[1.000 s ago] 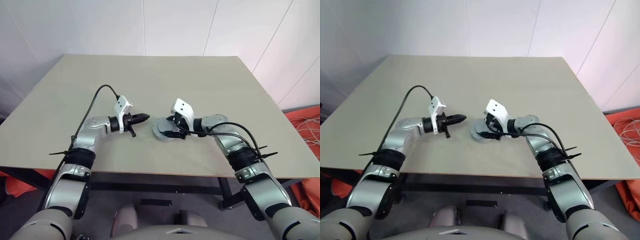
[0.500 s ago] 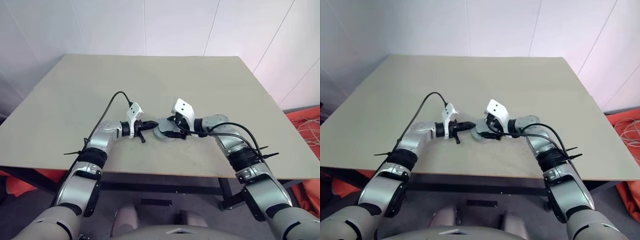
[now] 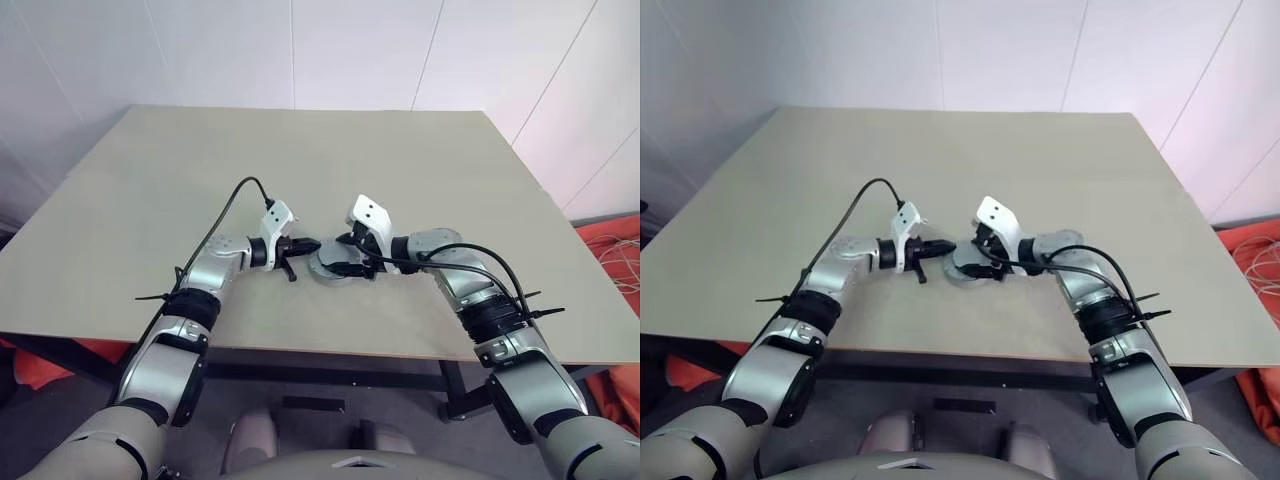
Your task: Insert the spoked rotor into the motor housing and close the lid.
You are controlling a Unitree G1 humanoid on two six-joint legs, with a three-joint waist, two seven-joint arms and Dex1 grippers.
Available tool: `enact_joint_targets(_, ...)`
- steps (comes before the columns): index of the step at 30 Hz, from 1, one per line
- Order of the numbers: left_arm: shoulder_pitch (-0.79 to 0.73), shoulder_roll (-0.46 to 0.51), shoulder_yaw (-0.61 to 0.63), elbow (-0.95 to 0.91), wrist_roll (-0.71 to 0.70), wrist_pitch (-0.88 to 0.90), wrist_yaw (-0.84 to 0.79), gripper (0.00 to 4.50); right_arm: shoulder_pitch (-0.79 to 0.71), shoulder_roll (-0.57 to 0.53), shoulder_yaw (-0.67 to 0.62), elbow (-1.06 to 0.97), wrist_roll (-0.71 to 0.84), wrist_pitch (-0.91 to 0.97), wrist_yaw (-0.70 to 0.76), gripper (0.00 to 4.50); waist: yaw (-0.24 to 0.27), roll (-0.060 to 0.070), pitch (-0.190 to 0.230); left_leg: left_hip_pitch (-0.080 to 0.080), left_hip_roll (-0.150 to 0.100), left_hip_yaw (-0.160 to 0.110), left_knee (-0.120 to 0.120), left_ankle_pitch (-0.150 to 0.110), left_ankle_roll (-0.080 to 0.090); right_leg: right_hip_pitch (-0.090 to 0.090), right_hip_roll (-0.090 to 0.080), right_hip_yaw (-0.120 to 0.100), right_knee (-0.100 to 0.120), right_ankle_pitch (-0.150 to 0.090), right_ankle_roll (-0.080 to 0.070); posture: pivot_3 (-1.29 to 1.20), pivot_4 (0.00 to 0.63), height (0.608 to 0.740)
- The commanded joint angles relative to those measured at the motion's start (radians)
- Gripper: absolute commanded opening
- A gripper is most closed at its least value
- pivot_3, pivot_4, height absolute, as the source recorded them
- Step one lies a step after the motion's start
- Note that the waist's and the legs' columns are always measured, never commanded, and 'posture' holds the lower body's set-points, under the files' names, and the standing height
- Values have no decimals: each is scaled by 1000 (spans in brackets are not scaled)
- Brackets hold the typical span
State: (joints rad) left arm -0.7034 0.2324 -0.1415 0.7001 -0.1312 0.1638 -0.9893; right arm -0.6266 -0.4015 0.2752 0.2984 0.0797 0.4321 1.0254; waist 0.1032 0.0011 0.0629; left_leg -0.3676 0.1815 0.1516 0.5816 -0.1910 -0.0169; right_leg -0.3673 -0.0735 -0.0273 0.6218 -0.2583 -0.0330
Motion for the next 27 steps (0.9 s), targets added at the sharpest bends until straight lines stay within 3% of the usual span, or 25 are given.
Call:
enact_joint_targets(1,1,0,-19,18,23,20,-2,0,-11,-23,-4,-41,14,12,31,3545,2,0,0,0,0,0,0,0,0,0,0,0,0,0,0,0,0,740)
enact_joint_targets(4,7,1,-21,8,21,25,-9,0,-4,-33,11,-60,10,9,45,4475,4,0,0,-1,0,0,-1,0,0,0,0,-1,-1,0,0,0,0,740)
enact_joint_targets(10,23,3,-32,-23,18,40,-30,0,0,-29,9,-78,11,0,40,4475,3,0,0,0,0,0,-1,0,0,0,0,-1,-1,0,0,0,0,740)
enact_joint_targets(21,31,10,-52,-53,23,46,-46,0,-29,-112,-216,-126,199,278,5,4475,9,0,0,-1,0,0,-1,0,0,0,0,-1,-2,0,0,0,0,740)
enact_joint_targets(27,41,19,-65,-74,27,49,-62,0,-21,-129,-315,-116,340,768,-80,4475,17,0,0,0,0,0,-1,0,0,0,0,-1,-2,0,0,0,0,740)
